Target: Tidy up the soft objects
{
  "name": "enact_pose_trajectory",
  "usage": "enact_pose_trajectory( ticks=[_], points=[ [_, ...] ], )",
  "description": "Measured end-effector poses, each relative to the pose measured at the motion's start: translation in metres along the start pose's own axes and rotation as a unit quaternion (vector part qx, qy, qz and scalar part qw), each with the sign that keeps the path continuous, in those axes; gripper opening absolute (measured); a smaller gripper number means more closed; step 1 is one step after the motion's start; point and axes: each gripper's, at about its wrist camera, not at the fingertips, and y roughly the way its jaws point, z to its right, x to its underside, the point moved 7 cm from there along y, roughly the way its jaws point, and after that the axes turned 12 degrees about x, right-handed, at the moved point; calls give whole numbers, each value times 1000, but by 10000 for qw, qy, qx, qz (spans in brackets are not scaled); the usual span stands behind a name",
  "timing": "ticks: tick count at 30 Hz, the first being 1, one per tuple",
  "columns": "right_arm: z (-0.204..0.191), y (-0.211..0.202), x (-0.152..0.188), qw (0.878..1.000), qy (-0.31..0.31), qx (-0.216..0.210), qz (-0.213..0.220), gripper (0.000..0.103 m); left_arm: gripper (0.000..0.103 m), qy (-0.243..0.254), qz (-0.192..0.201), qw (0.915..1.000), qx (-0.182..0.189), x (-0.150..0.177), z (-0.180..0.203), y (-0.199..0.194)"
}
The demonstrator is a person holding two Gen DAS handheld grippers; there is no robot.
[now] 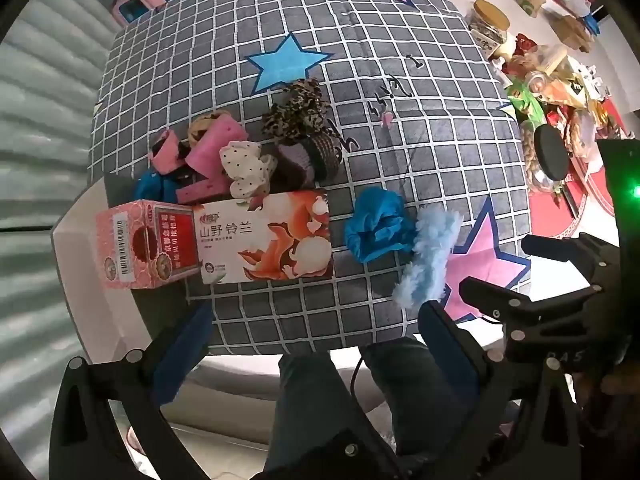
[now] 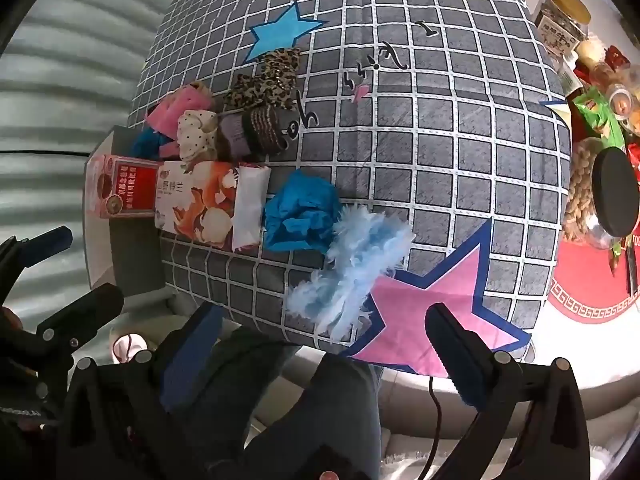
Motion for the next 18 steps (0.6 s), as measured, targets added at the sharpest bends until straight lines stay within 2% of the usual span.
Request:
enact_pose_trajectory(
  ticks=[16,18],
  points=[
    [-4,-5,1,9997,-191,62,111,102,103,-194,121,9997,-1,1,-3,-7],
    [-2,-4,1,9996,-166,210,125,102,103,-192,121,9997,-7,1,-3,-7]
  ],
)
